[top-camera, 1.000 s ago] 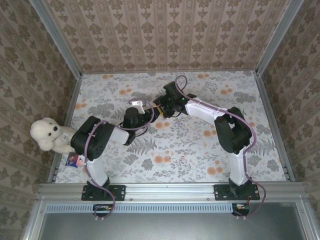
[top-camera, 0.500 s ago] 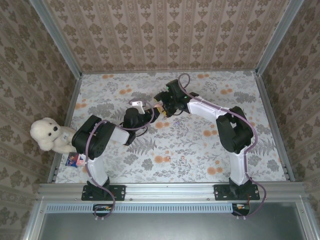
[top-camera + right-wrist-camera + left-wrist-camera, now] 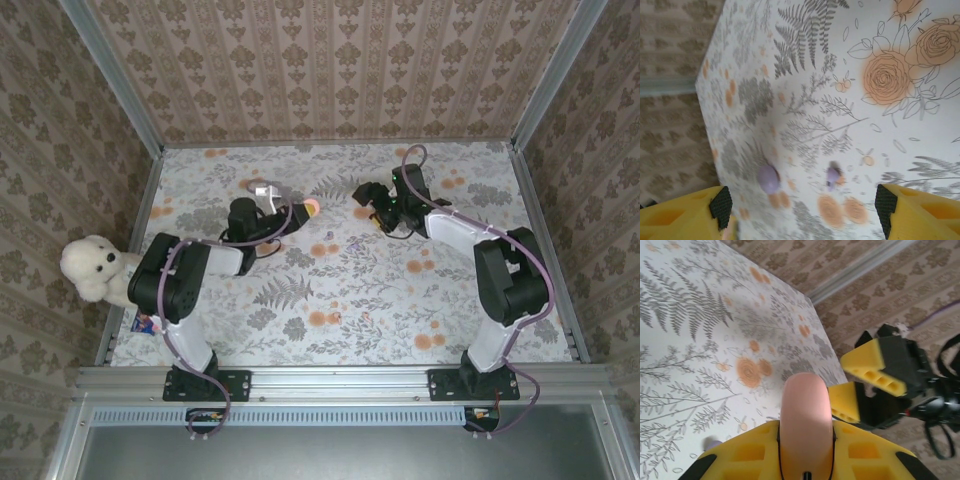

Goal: Insert wireless bluetooth earbuds into charging case

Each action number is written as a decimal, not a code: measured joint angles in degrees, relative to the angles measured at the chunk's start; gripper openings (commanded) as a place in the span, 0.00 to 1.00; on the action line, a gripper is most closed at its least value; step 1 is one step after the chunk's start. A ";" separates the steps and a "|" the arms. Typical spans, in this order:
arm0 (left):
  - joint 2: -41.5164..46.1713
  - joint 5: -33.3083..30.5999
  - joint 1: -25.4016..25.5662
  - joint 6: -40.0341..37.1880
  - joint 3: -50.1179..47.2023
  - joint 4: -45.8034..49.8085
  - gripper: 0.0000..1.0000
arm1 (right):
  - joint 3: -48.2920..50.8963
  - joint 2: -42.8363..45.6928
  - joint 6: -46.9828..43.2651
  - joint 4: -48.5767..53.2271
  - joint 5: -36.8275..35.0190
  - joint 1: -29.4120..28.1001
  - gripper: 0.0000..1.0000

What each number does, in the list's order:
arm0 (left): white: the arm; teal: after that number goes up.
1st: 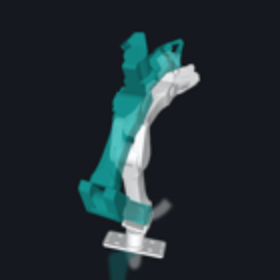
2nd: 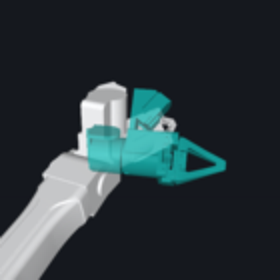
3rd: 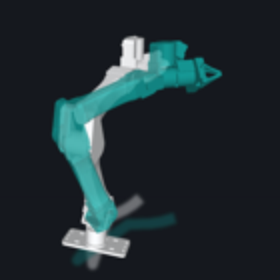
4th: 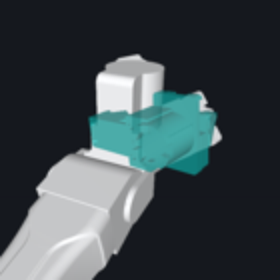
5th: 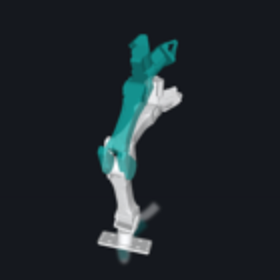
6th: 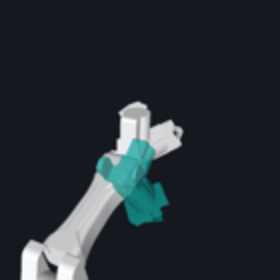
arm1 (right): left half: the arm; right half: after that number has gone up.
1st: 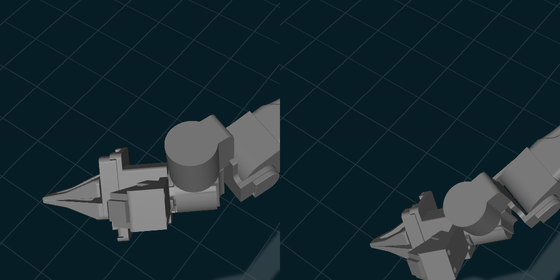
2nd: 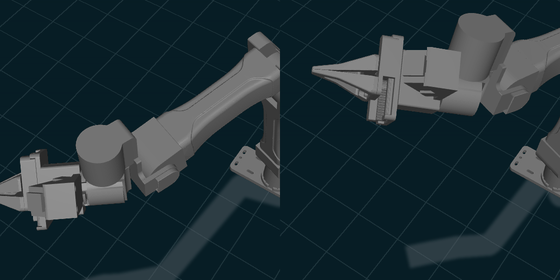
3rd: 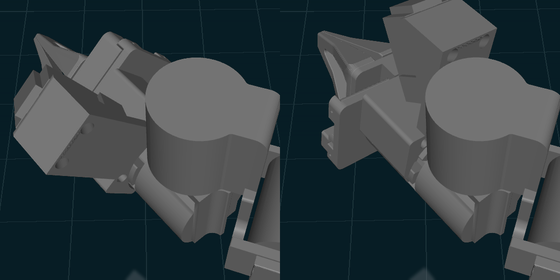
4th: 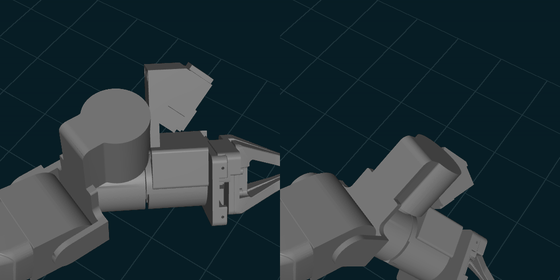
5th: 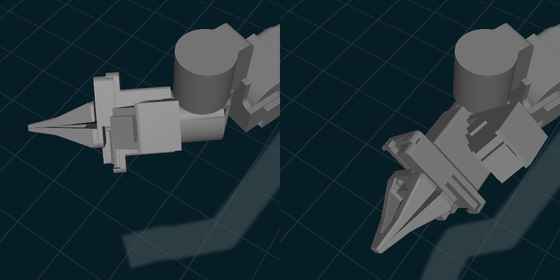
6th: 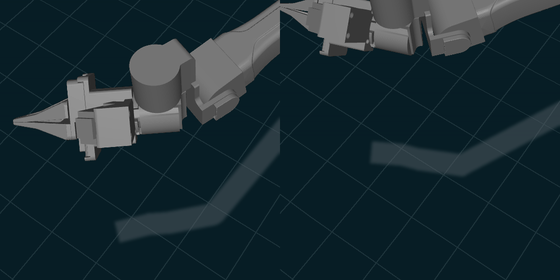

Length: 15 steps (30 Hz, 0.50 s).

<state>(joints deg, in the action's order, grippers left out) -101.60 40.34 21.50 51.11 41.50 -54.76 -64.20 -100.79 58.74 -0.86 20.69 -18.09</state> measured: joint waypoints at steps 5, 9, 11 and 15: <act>5.14 6.82 -0.70 -2.84 1.81 8.13 0.14 | 1.97 3.54 -10.91 -1.88 4.83 -0.50 0.78; 8.28 10.03 -0.63 -6.21 3.96 15.06 0.14 | 3.04 6.21 -15.13 -5.53 9.51 -0.92 0.77; 9.44 10.97 -0.63 -7.78 4.74 18.10 0.14 | 3.10 6.54 -16.46 -6.88 11.39 -1.31 0.77; 9.86 11.61 -0.59 -9.62 5.53 21.81 0.14 | 3.19 6.56 -18.05 -7.98 13.40 -3.28 0.77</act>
<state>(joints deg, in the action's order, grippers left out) -91.74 51.94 20.91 41.50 47.03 -32.95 -61.01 -94.24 40.69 -8.84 34.09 -21.37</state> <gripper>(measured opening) 0.221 0.772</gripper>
